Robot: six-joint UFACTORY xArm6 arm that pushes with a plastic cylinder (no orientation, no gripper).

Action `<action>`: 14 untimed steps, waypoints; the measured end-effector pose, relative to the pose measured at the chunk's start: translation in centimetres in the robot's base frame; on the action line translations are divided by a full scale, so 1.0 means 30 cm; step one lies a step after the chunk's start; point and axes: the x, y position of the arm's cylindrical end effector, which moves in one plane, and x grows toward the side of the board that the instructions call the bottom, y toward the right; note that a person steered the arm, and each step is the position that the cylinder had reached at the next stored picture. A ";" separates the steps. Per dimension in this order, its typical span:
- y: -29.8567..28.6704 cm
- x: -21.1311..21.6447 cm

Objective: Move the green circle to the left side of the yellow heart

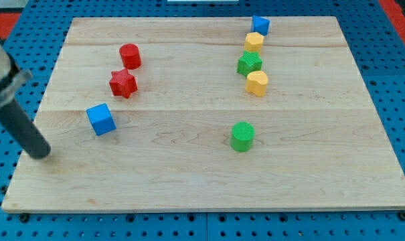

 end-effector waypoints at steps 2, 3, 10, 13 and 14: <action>0.310 -0.097; 0.304 0.135; 0.994 0.044; 1.058 -0.239; 0.900 -0.256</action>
